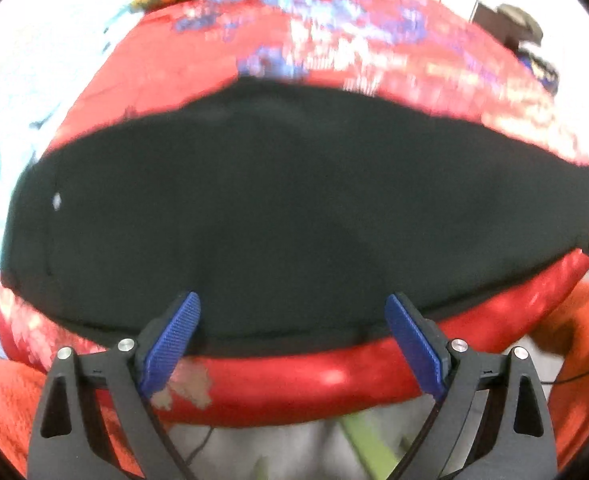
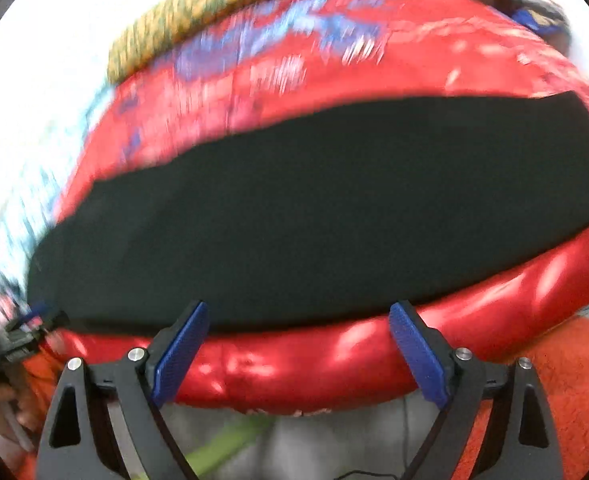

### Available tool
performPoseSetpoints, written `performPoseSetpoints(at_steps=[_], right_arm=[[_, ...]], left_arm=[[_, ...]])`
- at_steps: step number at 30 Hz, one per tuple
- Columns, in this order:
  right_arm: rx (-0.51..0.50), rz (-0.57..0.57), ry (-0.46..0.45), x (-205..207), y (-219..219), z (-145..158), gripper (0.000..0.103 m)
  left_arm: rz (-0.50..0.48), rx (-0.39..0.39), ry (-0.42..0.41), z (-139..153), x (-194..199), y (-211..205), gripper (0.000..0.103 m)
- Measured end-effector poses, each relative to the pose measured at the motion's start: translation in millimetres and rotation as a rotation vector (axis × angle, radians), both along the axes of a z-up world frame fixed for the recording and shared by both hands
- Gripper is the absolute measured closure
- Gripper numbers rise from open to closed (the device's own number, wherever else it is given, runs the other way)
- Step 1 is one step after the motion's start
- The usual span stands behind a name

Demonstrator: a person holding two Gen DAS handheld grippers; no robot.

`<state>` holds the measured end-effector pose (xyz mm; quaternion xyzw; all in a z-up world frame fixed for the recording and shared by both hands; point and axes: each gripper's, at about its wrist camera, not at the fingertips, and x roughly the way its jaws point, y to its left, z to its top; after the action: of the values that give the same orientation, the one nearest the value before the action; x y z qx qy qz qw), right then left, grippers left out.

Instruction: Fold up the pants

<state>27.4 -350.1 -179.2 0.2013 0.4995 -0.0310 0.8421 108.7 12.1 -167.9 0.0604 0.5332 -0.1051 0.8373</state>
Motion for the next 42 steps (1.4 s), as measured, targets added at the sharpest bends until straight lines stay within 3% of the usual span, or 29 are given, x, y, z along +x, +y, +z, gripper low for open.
performPoseSetpoints(at_steps=[2, 6, 9, 12, 14, 19, 22, 30, 32, 38, 42], right_arm=[[0.039, -0.06, -0.086, -7, -30, 21, 0.012], [0.015, -0.231, -0.238, -21, -148, 78, 0.012], [0.0, -0.309, -0.224, -25, -238, 88, 0.011], [0.064, -0.21, -0.101, -16, -298, 60, 0.015], [0.105, -0.131, -0.057, -9, -306, 44, 0.022], [0.075, 0.043, 0.012, 10, -296, 13, 0.027], [0.033, 0.057, 0.086, 22, -300, -8, 0.029], [0.182, 0.114, 0.048, 25, -307, -22, 0.03], [0.201, 0.136, 0.066, 27, -305, -24, 0.036], [0.266, 0.137, 0.115, 31, -307, -31, 0.085], [0.333, 0.159, 0.041, 26, -296, -17, 0.088]], left_arm=[[-0.006, 0.002, -0.037, 10, 2, -7, 0.008], [-0.003, -0.001, -0.048, 17, 3, -14, 0.008], [0.016, 0.0, -0.028, 11, 2, -14, 0.008], [0.03, 0.034, 0.008, 0, 2, -15, 0.008], [0.038, 0.044, 0.023, -3, 0, -15, 0.008], [0.036, 0.07, 0.021, -2, -4, -21, 0.008], [0.03, 0.086, 0.02, -1, -4, -25, 0.008], [0.033, 0.11, 0.043, -8, -3, -31, 0.008], [0.029, 0.111, 0.044, -9, -3, -33, 0.008], [0.01, 0.119, 0.035, -7, -6, -38, 0.008], [0.023, 0.105, 0.028, -5, -6, -32, 0.008]])
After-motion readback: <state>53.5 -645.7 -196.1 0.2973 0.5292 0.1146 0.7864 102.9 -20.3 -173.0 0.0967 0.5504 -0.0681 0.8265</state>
